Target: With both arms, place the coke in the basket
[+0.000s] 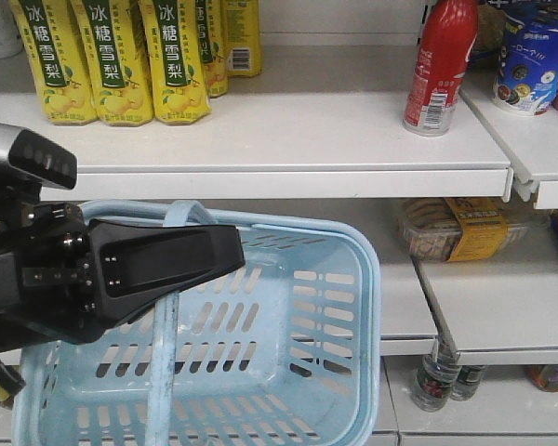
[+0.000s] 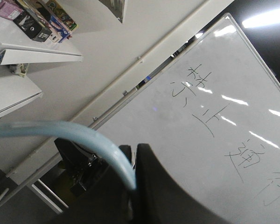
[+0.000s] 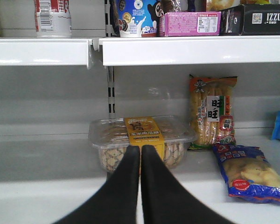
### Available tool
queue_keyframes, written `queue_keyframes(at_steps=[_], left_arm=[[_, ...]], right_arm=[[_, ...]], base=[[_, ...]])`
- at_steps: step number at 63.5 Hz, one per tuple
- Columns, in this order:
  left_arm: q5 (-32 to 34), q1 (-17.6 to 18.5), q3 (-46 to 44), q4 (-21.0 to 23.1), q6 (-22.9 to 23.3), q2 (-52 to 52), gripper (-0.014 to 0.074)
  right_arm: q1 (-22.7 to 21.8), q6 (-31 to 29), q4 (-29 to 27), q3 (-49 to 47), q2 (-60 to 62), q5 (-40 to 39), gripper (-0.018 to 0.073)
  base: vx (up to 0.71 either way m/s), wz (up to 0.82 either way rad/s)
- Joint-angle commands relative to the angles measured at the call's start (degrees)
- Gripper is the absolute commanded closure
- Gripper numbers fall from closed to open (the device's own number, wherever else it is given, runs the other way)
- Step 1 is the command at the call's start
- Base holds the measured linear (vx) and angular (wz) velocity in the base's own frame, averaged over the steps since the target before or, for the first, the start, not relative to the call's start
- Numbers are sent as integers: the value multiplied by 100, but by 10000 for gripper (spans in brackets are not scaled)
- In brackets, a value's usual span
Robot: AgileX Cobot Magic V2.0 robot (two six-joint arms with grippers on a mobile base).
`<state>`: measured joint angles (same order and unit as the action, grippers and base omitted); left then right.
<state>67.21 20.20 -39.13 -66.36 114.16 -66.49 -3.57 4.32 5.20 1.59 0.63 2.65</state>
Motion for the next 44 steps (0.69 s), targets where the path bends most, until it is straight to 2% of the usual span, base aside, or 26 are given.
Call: queue_keyframes(at_steps=[1,44], left_arm=[[1013,30,-140,475,-60,130,603],[1013,30,-140,475,-60,130,603]], right_arm=[[-27,-41,41,37,74,-418,564],[-27,-41,41,37,74,-418,564]], base=[[1,0],[1,-1]])
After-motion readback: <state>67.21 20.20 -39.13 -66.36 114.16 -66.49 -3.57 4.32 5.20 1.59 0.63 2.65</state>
